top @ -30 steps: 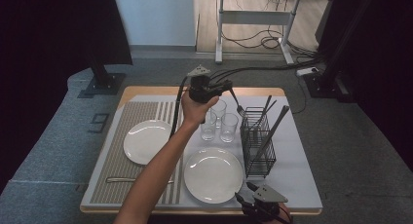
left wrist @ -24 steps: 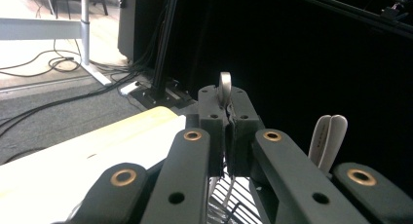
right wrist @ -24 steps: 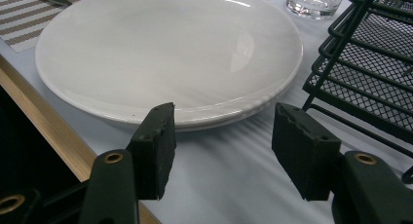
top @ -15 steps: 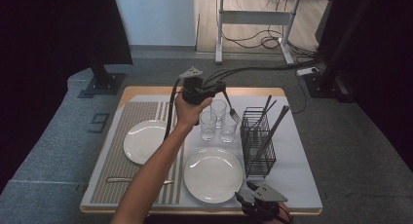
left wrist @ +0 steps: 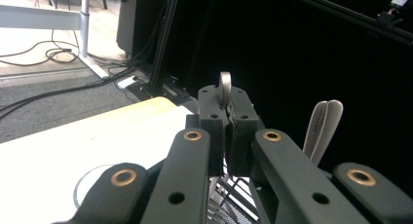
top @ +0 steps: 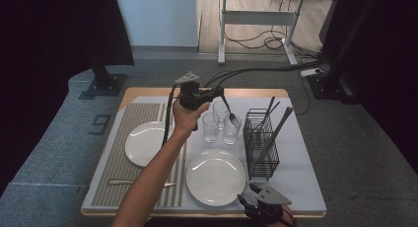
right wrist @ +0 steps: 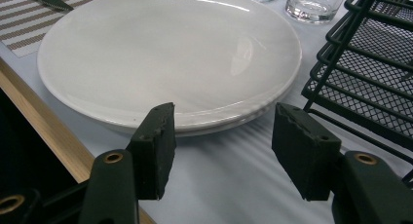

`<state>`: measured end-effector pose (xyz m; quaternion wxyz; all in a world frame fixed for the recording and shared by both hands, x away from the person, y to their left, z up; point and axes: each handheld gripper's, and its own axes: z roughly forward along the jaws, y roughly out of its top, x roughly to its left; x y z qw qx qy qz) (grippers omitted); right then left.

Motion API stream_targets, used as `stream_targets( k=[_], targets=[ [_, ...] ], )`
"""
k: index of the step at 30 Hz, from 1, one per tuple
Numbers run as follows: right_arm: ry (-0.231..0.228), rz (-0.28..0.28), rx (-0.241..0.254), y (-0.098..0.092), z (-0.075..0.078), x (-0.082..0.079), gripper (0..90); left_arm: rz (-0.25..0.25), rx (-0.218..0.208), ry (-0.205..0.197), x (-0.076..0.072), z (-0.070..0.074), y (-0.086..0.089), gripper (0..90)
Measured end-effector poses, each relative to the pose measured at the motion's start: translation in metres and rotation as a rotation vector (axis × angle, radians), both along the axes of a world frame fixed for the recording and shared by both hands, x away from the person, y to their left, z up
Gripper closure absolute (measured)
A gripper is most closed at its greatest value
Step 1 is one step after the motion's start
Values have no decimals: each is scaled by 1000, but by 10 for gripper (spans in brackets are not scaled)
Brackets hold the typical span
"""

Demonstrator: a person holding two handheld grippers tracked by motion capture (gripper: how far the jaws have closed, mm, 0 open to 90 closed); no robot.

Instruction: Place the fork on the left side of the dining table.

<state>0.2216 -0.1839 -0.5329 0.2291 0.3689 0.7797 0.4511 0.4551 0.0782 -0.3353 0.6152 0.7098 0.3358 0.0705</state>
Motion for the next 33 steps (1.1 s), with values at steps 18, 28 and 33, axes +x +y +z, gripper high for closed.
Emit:
stream_targets(
  k=[18, 28, 33],
  targets=[
    [3, 4, -2, 1, 0, 0, 418, 23, -12, 11, -11, -6, 23, 875],
    [3, 3, -1, 1, 0, 1, 418, 24, -20, 19, -15, -7, 32, 874],
    [4, 3, 0, 1, 0, 1, 418, 25, -18, 24, -16, -10, 33, 875]
  ],
)
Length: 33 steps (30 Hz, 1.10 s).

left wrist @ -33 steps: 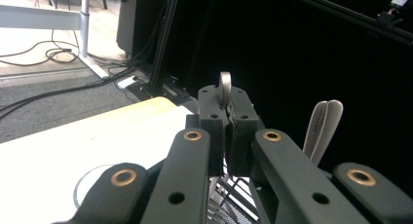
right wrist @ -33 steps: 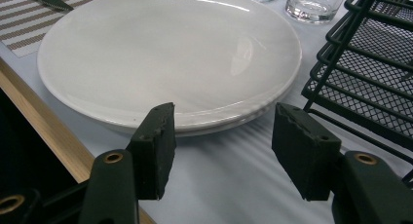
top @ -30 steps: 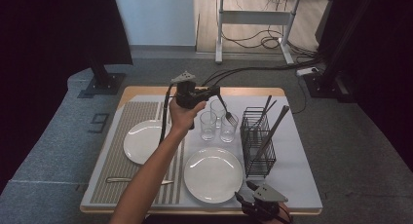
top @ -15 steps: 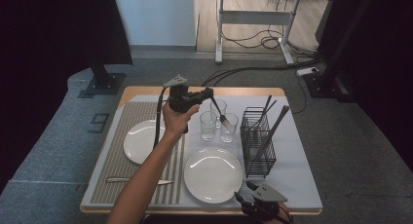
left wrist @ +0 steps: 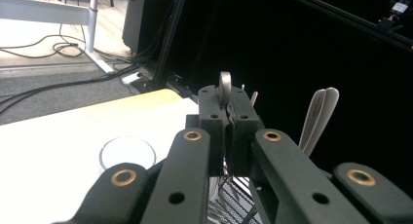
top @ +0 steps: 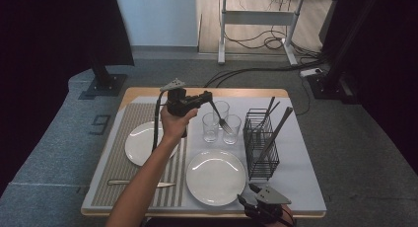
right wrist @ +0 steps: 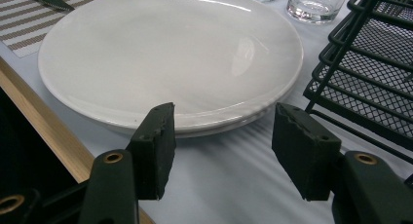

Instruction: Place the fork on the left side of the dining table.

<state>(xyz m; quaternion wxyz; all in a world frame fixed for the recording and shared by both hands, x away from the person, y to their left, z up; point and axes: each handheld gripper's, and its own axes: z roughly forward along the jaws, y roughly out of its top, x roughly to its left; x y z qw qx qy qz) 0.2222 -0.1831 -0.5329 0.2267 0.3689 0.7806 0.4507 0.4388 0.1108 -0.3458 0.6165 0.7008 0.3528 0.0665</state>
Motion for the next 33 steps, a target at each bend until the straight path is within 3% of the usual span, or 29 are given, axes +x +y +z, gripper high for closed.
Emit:
stream_targets(
  k=[33],
  targets=[
    [0, -3, 2, 0, 0, 1, 418, 9, 0, 27, -9, -19, 17, 875]
  ],
)
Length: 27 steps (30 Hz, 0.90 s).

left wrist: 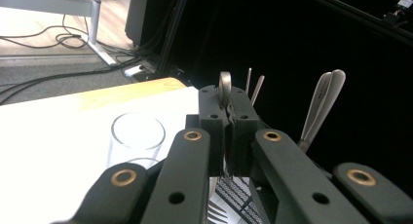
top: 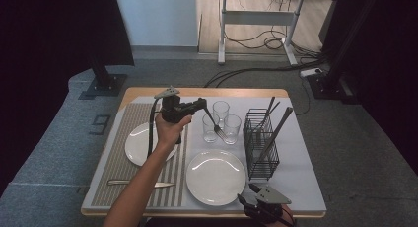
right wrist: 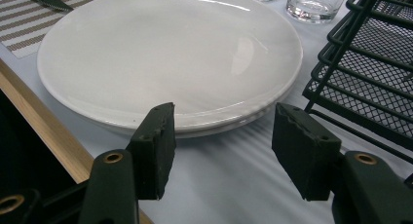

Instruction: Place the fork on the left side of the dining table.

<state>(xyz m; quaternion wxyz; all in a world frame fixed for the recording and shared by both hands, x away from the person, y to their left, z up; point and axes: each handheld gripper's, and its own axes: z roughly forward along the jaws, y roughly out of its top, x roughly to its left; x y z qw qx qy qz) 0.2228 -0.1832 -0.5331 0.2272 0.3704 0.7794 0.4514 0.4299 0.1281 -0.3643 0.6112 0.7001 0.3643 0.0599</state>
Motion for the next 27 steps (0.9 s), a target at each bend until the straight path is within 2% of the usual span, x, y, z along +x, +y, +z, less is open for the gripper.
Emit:
stream_targets(
  k=[27],
  targets=[
    [-3, -1, -3, 0, 0, 0, 417, 32, -29, 21, -8, -13, 27, 875]
  ],
)
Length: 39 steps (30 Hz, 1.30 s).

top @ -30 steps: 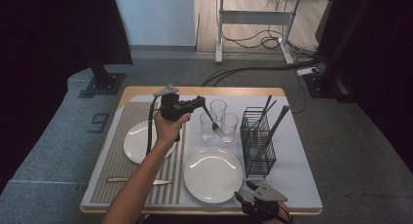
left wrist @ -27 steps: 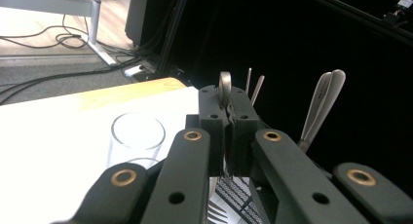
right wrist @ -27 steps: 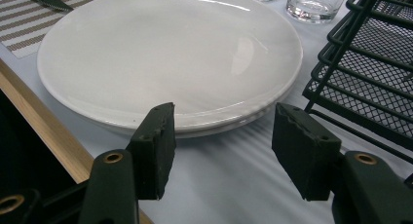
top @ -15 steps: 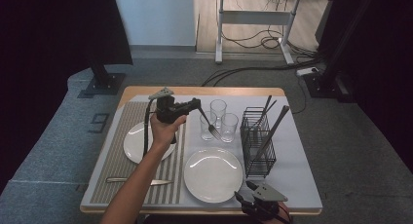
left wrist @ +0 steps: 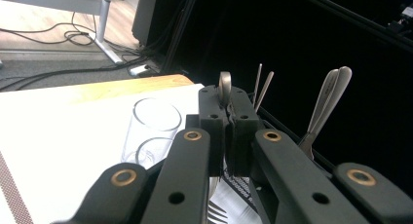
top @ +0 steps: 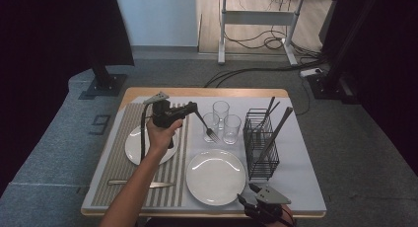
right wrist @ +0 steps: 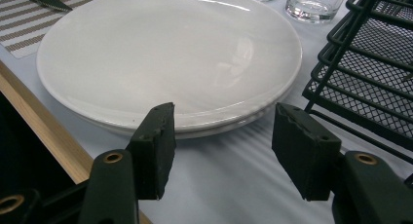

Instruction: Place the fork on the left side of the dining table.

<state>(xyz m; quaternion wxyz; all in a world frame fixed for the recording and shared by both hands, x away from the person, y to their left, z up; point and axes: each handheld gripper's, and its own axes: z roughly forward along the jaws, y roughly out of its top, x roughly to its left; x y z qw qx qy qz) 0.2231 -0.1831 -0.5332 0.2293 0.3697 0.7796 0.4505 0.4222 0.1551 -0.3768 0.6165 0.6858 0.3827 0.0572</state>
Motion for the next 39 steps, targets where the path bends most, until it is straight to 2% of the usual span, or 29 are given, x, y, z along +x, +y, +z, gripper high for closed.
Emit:
stream_targets(
  k=[21, 39],
  targets=[
    [5, -1, 4, 1, 0, 0, 417, 33, -18, 12, -3, -5, 22, 875],
    [11, -3, 3, 2, -1, 1, 417, 53, -29, 13, -4, -3, 33, 874]
  ],
)
